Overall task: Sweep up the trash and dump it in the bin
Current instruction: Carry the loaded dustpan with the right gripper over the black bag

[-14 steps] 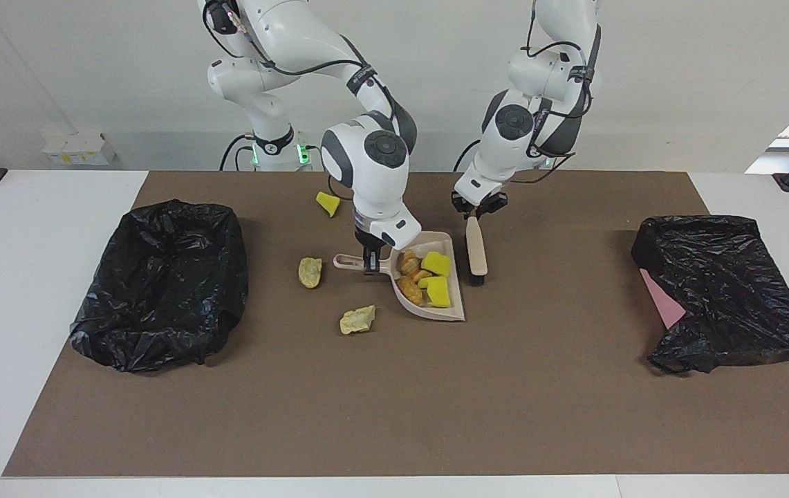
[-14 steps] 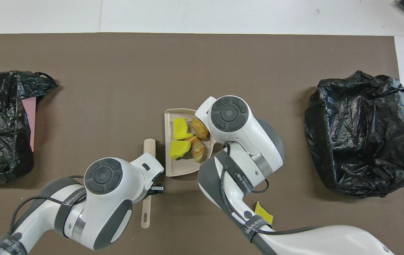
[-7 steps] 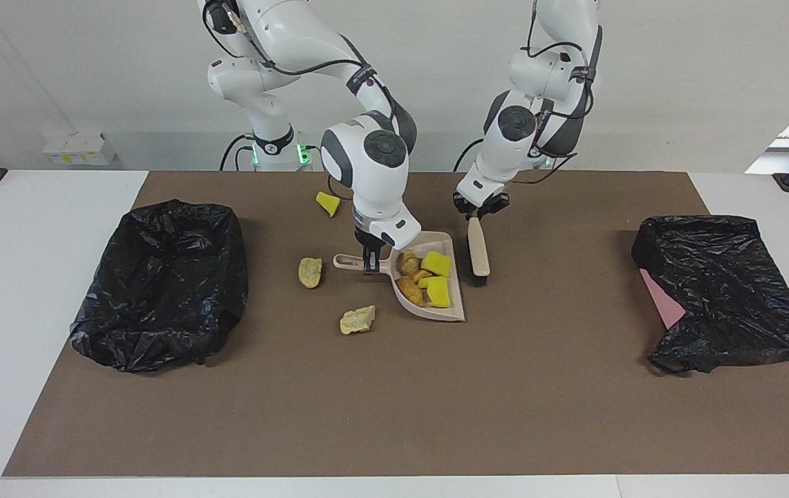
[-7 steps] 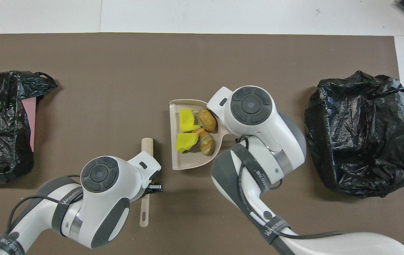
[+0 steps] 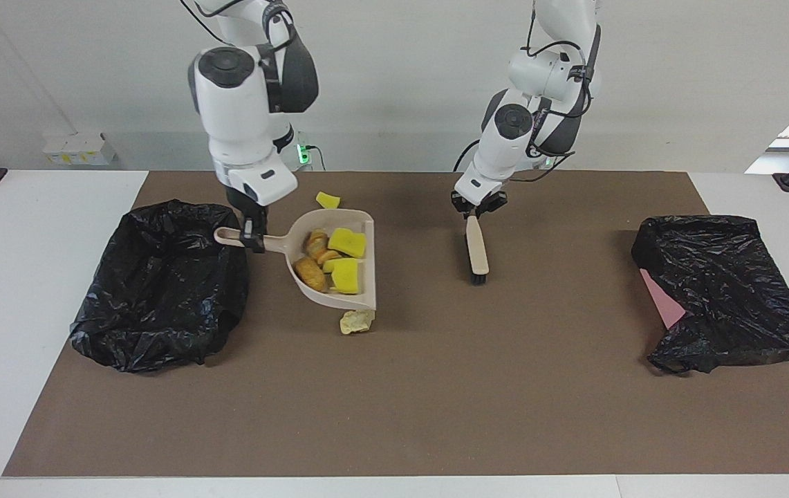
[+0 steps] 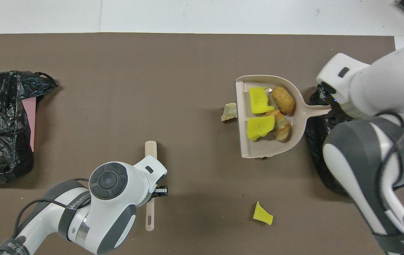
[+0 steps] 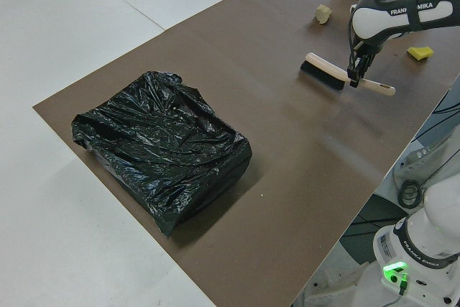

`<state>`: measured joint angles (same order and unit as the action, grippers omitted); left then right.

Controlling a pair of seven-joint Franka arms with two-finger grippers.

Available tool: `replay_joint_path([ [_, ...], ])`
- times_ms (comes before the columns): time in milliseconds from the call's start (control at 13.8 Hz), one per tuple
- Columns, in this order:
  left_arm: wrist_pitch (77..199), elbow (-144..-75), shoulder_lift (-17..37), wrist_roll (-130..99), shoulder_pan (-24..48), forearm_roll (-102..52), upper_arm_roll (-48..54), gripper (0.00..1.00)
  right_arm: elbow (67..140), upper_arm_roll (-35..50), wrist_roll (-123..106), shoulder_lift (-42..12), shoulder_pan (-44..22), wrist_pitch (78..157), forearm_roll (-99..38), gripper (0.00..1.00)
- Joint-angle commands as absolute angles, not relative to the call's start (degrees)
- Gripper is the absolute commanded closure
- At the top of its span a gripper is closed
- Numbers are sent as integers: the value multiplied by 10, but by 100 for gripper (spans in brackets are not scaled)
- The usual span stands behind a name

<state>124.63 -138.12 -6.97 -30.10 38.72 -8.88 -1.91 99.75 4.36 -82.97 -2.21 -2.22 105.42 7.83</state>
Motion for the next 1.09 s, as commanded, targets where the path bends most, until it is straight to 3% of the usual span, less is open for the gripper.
replay_joint_path([
  [0,1274,-1427,-117,-365,438,-75,-22,100,1015,49,-898,10,60,1033,66,100],
  [218,1303,-1460,-137,-422,487,-75,-21,100,1017,48,-919,11,161,1036,67,100],
  [509,1358,-1497,-134,-474,535,-75,-19,100,1018,45,-818,14,207,1026,110,100],
  [582,1353,-1493,-131,-464,532,-75,-19,79,1017,46,-775,14,207,1014,143,100],
  [654,1352,-1489,-127,-460,527,-75,-20,34,1013,46,-735,14,207,991,155,100],
  [727,1350,-1475,-120,-461,520,-75,-21,0,1007,46,-695,12,206,966,162,100],
  [1018,1286,-1384,-85,-355,438,-75,-23,0,986,47,-562,-23,196,898,220,100],
])
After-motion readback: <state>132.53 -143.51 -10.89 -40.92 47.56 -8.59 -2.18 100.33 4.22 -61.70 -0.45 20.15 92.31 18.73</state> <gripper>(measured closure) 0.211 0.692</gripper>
